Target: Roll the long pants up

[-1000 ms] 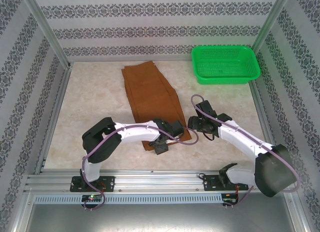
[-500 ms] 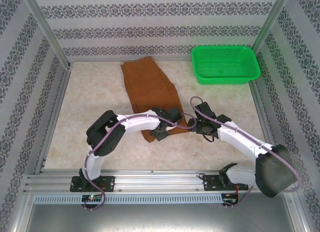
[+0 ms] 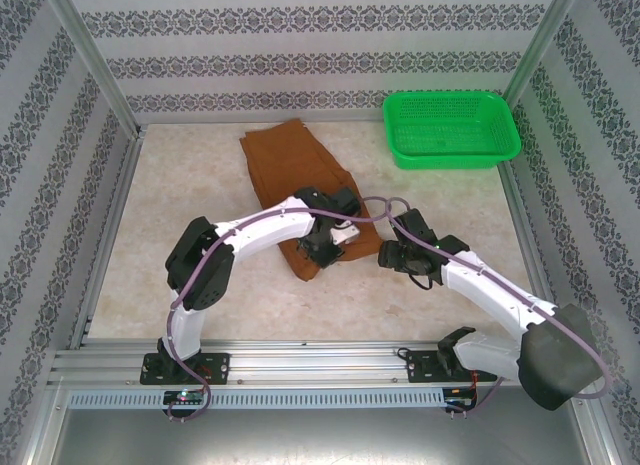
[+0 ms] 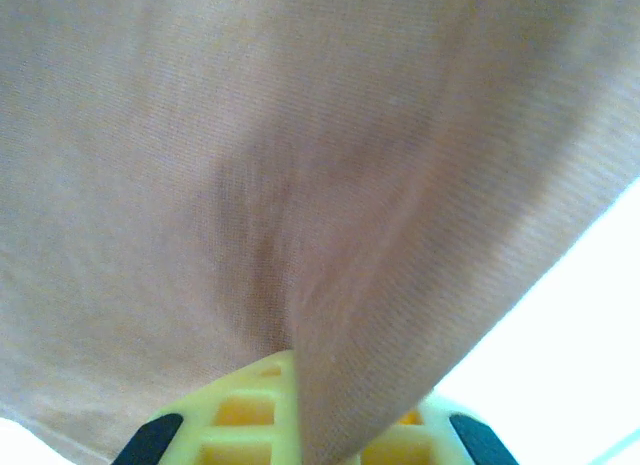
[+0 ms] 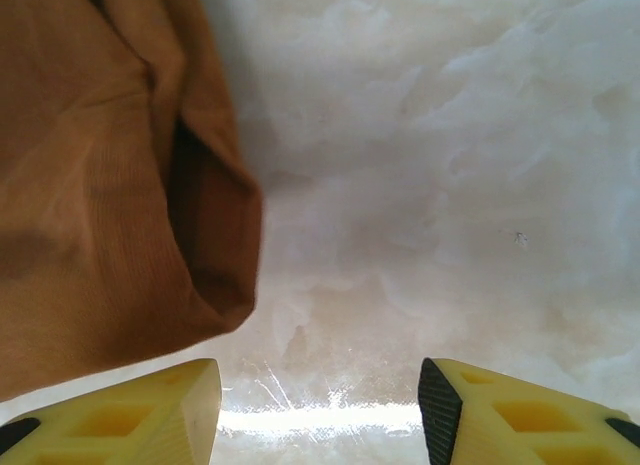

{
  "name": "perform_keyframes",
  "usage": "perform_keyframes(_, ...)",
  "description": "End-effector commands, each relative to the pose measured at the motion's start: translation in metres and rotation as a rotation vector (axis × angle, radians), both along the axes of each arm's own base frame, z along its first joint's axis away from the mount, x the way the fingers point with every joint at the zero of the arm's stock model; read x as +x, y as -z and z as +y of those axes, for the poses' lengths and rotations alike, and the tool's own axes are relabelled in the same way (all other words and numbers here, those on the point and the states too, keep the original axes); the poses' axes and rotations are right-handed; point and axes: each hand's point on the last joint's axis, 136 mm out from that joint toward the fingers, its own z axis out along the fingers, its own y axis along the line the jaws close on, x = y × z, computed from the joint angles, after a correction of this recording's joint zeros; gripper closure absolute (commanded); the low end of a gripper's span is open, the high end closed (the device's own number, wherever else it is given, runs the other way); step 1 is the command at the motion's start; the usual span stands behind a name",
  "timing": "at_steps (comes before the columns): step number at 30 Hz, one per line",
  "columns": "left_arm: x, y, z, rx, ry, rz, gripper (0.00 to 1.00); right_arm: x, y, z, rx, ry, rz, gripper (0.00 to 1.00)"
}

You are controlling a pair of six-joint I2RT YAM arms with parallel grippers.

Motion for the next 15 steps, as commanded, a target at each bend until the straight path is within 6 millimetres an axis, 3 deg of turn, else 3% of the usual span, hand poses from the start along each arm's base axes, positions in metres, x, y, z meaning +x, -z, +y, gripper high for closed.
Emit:
perform_keyframes(1, -0.028, -0.039, -0.009, -0.107, -0.065, 0.195, 0.94, -0.001, -0.006, 0.004, 0.021, -0.008, -0.009, 0.43)
perform_keyframes(7, -0.04, -0.065, -0.039, -0.29, -0.104, 0.369, 0.95, 0.003, -0.017, 0.012, 0.066, -0.018, -0.04, 0.44)
perform_keyframes(15, -0.063, -0.077, -0.05, -0.378, -0.117, 0.522, 0.96, 0.005, -0.041, 0.021, 0.123, -0.037, -0.084, 0.44)
